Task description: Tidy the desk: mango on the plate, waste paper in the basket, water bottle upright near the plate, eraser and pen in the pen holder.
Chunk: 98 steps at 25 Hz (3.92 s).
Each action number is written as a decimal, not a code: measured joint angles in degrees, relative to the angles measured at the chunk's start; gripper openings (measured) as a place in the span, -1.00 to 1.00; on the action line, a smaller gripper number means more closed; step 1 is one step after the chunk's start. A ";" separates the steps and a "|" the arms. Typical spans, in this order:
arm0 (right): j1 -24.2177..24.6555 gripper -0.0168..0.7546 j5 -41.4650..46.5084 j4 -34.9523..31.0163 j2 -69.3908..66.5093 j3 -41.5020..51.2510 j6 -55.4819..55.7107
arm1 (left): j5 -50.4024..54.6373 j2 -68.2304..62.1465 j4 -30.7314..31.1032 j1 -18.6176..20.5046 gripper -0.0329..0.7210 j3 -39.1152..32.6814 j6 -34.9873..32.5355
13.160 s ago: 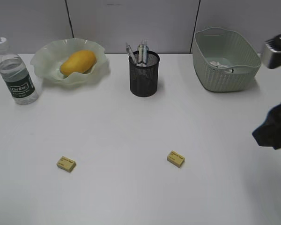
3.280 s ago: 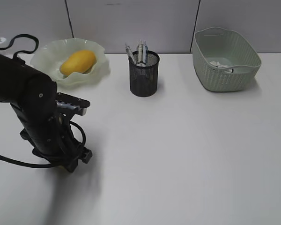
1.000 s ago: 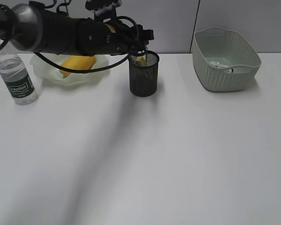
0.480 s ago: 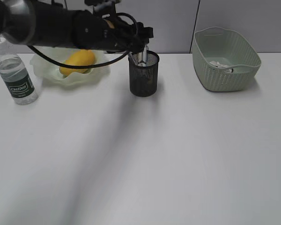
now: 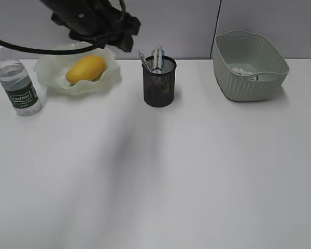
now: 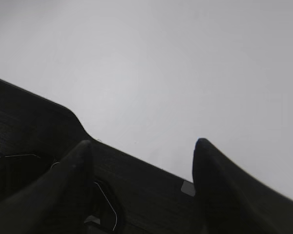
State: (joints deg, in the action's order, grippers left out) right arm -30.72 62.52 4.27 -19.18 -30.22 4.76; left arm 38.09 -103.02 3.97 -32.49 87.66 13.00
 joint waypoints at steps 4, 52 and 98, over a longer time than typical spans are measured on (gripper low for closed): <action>0.00 0.34 -0.03 0.00 0.00 0.11 0.00 | 14.42 4.88 1.97 0.00 0.32 0.00 -1.39; 0.00 0.34 -1.49 -0.05 0.00 0.78 0.00 | 28.37 99.87 -0.46 -0.06 0.44 -55.35 -6.20; 12.16 0.34 -2.23 -0.44 12.09 1.22 0.16 | 23.42 99.47 -0.69 13.84 0.27 -57.44 -6.20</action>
State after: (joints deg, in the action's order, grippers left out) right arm -18.55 60.29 3.84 -7.09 -29.00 4.92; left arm 61.51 -3.56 3.28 -18.66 30.22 6.80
